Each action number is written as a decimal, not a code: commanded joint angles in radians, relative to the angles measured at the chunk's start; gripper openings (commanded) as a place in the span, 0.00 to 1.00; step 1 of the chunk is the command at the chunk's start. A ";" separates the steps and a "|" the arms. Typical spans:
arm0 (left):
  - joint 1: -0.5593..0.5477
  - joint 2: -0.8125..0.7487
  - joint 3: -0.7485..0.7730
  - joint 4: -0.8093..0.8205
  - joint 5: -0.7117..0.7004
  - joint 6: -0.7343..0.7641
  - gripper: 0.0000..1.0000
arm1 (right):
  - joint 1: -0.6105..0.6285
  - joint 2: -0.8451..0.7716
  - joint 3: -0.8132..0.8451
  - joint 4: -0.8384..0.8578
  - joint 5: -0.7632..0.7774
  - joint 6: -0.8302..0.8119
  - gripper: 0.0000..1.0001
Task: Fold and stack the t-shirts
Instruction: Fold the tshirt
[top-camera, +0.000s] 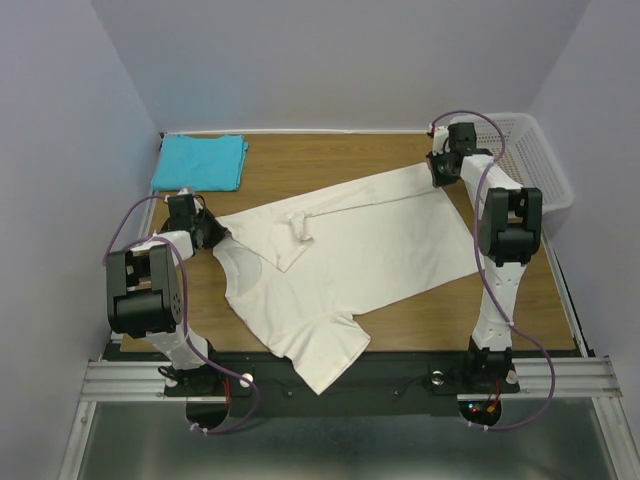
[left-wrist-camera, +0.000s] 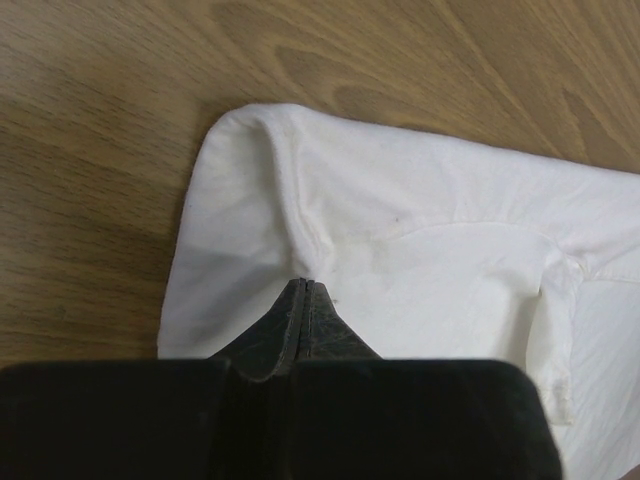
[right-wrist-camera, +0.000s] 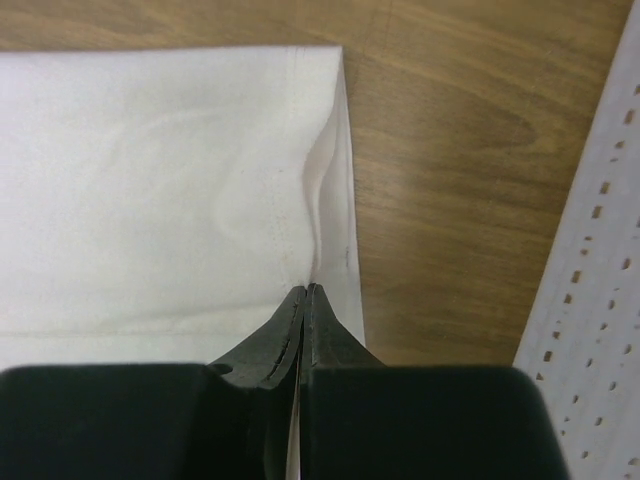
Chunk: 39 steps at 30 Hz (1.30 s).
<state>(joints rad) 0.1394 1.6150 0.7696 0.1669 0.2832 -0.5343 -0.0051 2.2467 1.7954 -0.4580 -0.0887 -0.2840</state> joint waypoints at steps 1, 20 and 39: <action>-0.003 -0.004 0.046 0.010 -0.009 0.017 0.00 | -0.006 -0.004 0.094 0.025 0.037 -0.017 0.01; -0.003 0.010 0.062 0.011 0.042 0.034 0.00 | -0.004 0.047 0.107 0.025 0.081 -0.069 0.20; -0.001 -0.213 0.091 -0.013 0.148 0.115 0.49 | 0.122 -0.277 -0.051 -0.051 -0.488 -0.029 0.50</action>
<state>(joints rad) 0.1387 1.4837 0.8165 0.1661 0.4221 -0.4694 0.0441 2.0243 1.7901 -0.4721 -0.2790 -0.3363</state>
